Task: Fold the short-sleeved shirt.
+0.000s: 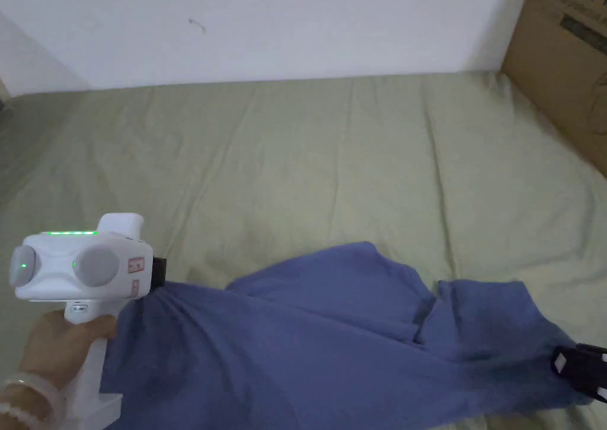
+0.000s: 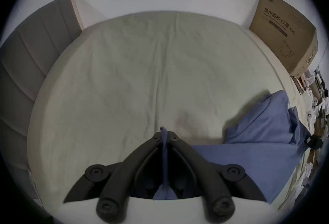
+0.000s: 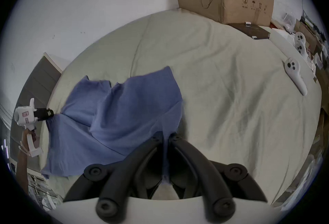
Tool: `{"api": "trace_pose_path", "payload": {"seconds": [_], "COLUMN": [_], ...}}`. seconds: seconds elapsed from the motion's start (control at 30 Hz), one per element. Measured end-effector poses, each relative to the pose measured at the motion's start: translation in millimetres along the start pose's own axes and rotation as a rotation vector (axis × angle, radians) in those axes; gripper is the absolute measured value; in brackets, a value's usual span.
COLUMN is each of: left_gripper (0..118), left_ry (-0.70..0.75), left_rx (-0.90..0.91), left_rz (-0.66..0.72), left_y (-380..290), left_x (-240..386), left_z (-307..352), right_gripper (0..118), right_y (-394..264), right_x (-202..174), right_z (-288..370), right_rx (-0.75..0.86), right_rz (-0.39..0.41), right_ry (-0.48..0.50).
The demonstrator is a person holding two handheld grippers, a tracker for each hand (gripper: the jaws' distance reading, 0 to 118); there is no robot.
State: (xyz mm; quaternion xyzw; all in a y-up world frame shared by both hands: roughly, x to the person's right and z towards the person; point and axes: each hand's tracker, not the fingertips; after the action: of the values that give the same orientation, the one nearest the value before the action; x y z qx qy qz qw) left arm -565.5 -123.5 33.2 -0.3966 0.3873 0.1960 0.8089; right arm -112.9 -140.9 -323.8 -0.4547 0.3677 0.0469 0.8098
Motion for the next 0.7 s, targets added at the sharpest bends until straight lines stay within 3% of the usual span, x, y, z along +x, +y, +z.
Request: {"api": "trace_pose_path", "payload": {"seconds": [0.2,0.47,0.7], "left_gripper": [2,2,2], "left_ry": [0.073,0.169,0.234], "left_rx": [0.161,0.393,0.514], "left_rz": [-0.05,-0.029,-0.002], "left_y": [31,79,129], "left_x": [-4,-24,-39], "left_z": [93,235,304], "right_gripper": [5,4,4], "right_y": [51,136,230], "right_x": [-33,-105,-157], "right_z": [40,107,150], "right_rx": [0.127,0.302,0.403], "right_rz": [0.017,0.093,0.131], "right_ry": [0.054,0.129,0.135]}}
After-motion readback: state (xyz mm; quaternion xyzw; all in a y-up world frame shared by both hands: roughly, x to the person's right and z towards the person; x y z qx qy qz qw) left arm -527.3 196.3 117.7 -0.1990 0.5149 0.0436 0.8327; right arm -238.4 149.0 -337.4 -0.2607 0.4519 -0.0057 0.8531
